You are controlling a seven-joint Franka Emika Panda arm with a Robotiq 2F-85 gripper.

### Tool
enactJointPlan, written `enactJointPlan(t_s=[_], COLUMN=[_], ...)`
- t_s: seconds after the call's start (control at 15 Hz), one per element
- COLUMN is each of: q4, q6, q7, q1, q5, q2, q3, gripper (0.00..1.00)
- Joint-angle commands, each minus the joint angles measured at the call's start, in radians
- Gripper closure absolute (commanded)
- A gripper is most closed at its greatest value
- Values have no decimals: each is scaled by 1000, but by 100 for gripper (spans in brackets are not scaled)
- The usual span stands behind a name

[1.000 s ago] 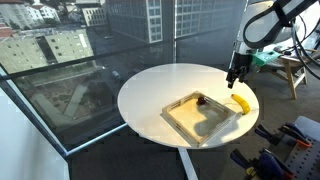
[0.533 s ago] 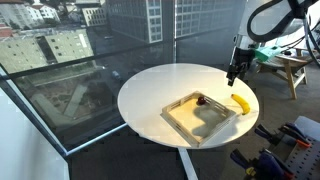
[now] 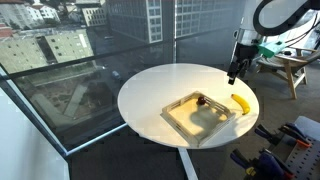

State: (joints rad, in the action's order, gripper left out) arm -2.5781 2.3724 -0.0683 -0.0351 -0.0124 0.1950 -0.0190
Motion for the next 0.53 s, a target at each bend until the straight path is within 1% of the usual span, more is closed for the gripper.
enactJointPlan(t_s=[0.0, 0.47], q4=[-27, -45], q6=[-28, -50], q7=[37, 53], q1=[14, 30], q5=[-12, -1], q2=[60, 106], q3=[14, 29], gripper=[0, 0])
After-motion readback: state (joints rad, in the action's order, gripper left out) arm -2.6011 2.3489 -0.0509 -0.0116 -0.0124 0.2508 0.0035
